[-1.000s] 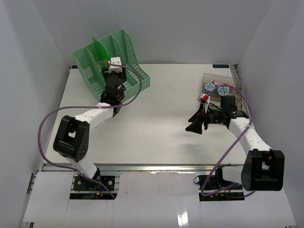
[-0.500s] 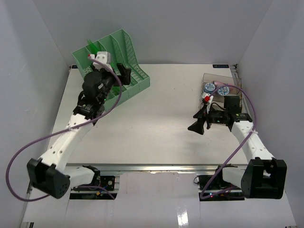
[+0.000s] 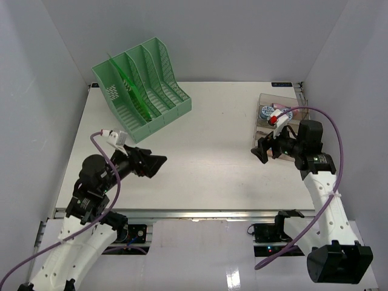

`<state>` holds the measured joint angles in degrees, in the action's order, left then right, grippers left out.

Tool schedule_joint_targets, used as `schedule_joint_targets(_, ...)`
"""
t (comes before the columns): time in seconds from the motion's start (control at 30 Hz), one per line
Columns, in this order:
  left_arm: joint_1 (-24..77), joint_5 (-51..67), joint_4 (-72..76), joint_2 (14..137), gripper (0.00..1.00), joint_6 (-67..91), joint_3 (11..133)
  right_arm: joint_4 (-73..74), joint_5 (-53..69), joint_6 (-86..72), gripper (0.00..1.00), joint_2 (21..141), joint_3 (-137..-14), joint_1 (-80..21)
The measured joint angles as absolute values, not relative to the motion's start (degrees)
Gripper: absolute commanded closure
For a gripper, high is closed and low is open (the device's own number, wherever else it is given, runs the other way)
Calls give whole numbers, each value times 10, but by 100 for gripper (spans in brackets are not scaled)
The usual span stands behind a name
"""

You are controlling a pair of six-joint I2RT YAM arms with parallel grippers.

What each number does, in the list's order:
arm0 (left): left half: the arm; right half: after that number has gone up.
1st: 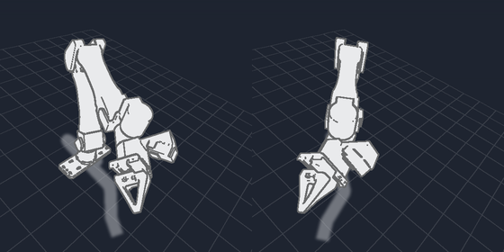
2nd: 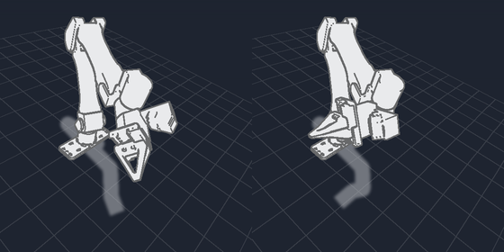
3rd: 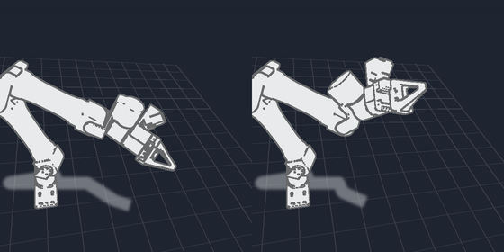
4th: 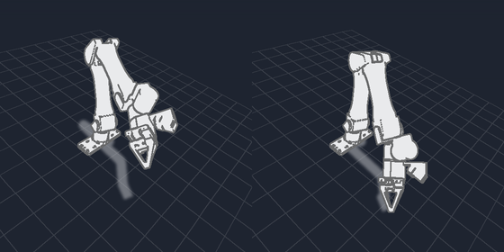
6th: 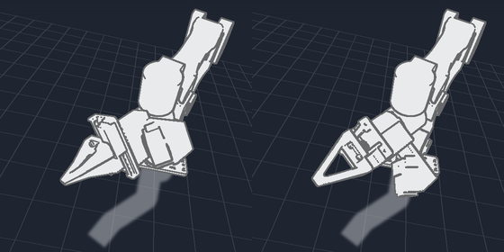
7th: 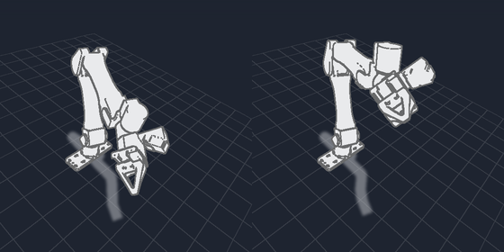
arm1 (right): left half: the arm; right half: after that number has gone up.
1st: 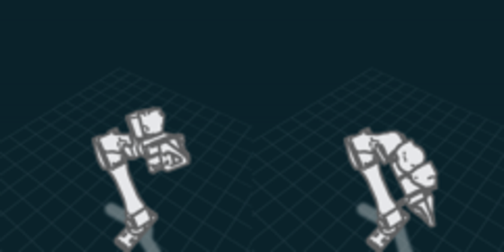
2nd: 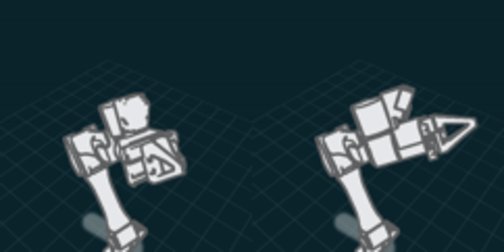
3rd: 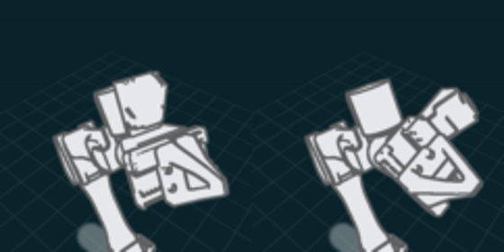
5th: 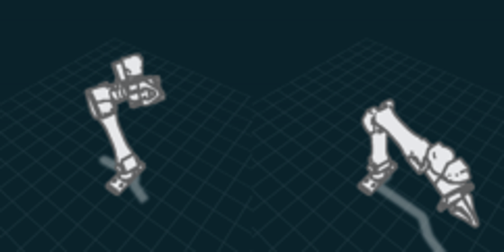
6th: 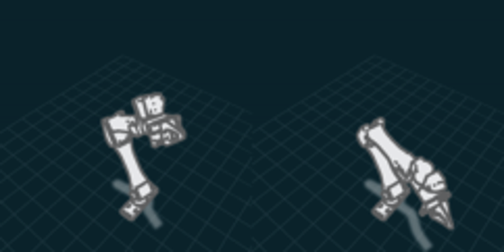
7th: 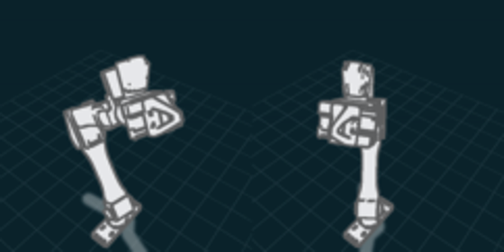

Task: Organize the desk

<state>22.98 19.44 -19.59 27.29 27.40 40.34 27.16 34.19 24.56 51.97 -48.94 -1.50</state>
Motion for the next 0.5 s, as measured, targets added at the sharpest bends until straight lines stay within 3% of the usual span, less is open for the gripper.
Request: schedule_joint_targets(0.5, 230, 217, -310, 141, 2, 285, 390, 285, 243, 133, 10, 438, -489, -15)
